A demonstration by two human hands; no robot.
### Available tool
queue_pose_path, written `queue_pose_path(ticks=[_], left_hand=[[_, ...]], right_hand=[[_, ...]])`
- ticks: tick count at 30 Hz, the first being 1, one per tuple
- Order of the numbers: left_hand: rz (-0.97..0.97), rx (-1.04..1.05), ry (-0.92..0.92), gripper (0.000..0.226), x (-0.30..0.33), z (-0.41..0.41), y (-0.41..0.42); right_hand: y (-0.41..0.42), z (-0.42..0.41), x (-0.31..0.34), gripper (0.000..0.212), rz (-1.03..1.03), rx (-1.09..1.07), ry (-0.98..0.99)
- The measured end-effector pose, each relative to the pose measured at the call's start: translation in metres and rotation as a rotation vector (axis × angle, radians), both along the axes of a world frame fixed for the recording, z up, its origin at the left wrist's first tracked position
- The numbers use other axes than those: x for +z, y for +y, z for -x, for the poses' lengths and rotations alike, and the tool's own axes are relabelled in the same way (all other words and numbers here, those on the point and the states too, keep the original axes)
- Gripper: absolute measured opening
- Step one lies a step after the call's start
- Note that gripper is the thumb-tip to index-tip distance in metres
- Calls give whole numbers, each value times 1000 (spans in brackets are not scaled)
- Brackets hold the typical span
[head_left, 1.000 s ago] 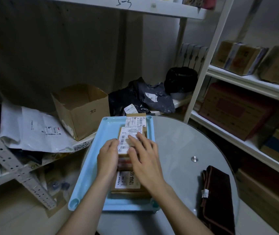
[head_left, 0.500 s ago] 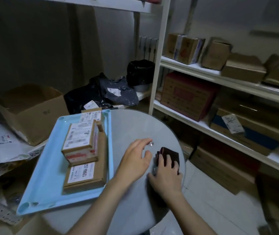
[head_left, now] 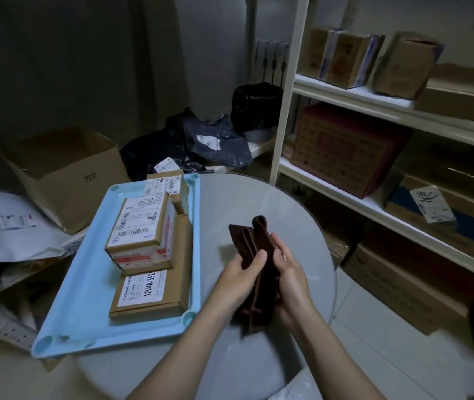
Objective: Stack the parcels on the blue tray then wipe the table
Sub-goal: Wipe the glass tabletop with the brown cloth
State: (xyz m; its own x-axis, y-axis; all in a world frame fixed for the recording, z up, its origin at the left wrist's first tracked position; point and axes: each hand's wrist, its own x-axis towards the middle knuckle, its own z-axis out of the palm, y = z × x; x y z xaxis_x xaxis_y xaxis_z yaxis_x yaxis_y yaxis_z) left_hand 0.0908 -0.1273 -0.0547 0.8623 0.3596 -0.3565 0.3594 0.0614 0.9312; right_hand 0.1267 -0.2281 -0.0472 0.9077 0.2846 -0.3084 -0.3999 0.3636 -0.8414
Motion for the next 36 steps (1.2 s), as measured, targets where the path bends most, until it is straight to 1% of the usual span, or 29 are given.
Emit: queue_pose_path(ticks=[1, 2, 4, 5, 7, 9, 10, 11, 12, 14, 15, 16, 17, 19, 21, 22, 23, 25, 26, 27, 28, 29, 30, 31, 32, 33, 34, 35, 36], left_hand=[[-83, 51, 11, 54, -4, 1, 6], [-141, 118, 3, 54, -5, 2, 13], [-165, 211, -67, 39, -2, 5, 21], [-173, 198, -97, 37, 3, 7, 22], [-182, 136, -125, 40, 11, 8, 19], [-139, 119, -142, 42, 15, 5, 17], [-106, 121, -139, 40, 15, 2, 19], [-113, 131, -121, 37, 17, -1, 19], [-174, 142, -94, 37, 18, -3, 20], [-449, 181, -36, 54, 21, -2, 20], [-591, 167, -56, 58, 21, 0, 18], [-701, 101, -78, 57, 18, 0, 16], [-750, -12, -48, 56, 14, 0, 11], [-786, -216, 143, 66, 8, -2, 2], [-860, -279, 293, 81, 1, -5, -2], [-876, -286, 331, 83, 3, -8, -3], [-862, -288, 342, 81, 5, -10, -2], [-771, -253, 306, 66, 11, -15, 4], [-757, -200, 271, 57, 16, -16, 9], [-797, -126, 227, 52, 21, -16, 14], [-894, -53, 192, 54, 26, -15, 18], [-1039, 1, 162, 62, 29, -15, 23], [-1197, 12, 142, 74, 28, -16, 28], [-1308, -9, 128, 81, 27, -17, 32], [-1350, -44, 133, 81, 25, -16, 36], [-1361, -72, 138, 75, 25, -17, 41], [-1361, -91, 143, 67, 23, -16, 45], [-1370, -99, 114, 63, 23, -16, 49], [-1373, -123, 42, 61, 23, -17, 50]], right_hand=[[2, -1, -1, 35, 9, -45, -14], [2, -4, -2, 35, 7, -111, -16], [-4, -11, -6, 35, 71, -232, -5], [-8, -15, -9, 34, 159, -243, -11], [-15, -19, -15, 29, 323, -190, -16], [-16, -20, -13, 33, 323, -99, 11], [-15, -19, -11, 38, 303, -51, -3], [-15, -18, -9, 43, 316, -20, -50], [-15, -19, -9, 47, 384, -24, -122], [-14, -21, -11, 46, 592, -108, -271], [-13, -20, -10, 44, 676, -142, -331], [-13, -18, -10, 43, 745, -168, -387], [-13, -15, -12, 42, 797, -184, -435], [-16, -15, -16, 43, 875, -203, -494], [-20, -15, -17, 44, 864, -234, -485], [-23, -16, -16, 44, 835, -283, -468], [-26, -16, -13, 45, 807, -338, -455], [-33, -15, -7, 45, 783, -435, -441], [-37, -16, -4, 45, 776, -483, -438], [-41, -19, -3, 43, 777, -518, -435], [-44, -25, -4, 40, 807, -509, -430], [-45, -33, -6, 39, 888, -424, -428], [-45, -39, -12, 40, 1014, -267, -444], [-43, -43, -17, 43, 1142, -85, -462], [-41, -42, -22, 46, 1262, 77, -483], [-38, -41, -26, 49, 1375, 179, -534], [-35, -37, -30, 50, 1470, 223, -633], [-31, -33, -31, 51, 1515, 257, -766], [-27, -28, -31, 50, 1509, 312, -900]])
